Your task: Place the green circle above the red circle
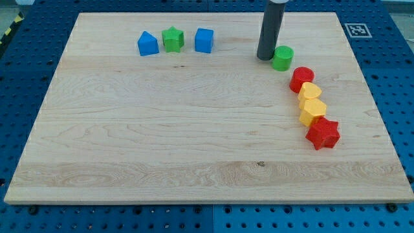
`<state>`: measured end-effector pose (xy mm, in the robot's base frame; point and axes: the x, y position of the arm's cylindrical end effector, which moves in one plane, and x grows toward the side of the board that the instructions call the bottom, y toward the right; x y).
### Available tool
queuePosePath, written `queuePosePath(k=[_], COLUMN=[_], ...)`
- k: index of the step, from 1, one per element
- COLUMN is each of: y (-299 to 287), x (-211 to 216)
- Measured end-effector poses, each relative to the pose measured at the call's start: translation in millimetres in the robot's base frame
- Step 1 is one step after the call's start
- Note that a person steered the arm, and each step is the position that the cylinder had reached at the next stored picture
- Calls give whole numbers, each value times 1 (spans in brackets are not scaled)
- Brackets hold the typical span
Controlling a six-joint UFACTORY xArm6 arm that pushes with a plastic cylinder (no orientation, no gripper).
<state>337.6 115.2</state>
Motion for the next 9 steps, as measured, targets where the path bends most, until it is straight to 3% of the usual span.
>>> queuePosePath(k=[3,5,6,9], y=[21,26,51,55], x=[3,-32,-32,-6])
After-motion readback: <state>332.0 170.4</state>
